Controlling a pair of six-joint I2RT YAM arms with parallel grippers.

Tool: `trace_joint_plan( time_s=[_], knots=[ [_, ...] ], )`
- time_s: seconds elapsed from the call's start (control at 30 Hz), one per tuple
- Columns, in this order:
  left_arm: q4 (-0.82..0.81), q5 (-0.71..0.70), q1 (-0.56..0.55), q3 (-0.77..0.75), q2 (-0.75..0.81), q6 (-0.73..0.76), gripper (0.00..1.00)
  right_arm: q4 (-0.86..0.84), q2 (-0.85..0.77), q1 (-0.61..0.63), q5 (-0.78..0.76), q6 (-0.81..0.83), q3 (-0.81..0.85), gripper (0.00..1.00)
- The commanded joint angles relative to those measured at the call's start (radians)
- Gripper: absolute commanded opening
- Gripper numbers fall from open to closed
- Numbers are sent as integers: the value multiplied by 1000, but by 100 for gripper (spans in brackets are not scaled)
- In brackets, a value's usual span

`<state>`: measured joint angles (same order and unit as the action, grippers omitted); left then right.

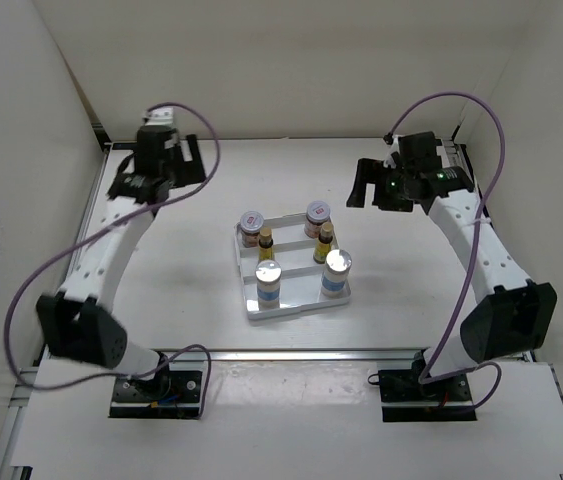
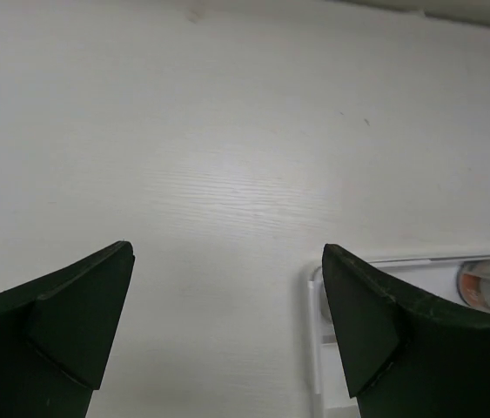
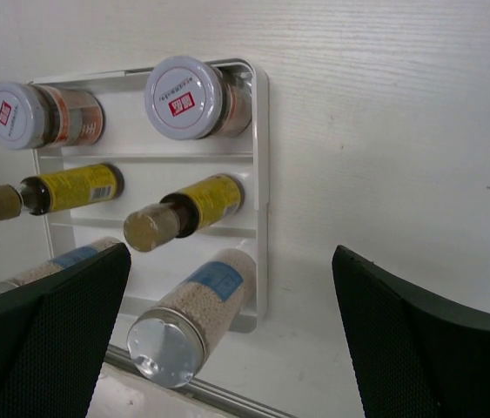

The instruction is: Organize the condiment bottles

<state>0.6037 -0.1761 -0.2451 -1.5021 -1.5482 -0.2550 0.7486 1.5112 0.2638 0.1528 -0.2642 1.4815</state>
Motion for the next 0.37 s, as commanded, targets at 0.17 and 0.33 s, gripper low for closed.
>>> trace_joint_plan(
  time_s=[0.17,0.33],
  knots=[
    [-339,-183,69,483,500,160,100,-77,-155,-3,-4,-20,-167,100],
    [-556,-218,69,756,699,198,100,-89,-195,-3,-24,-20,-201,100]
  ],
)
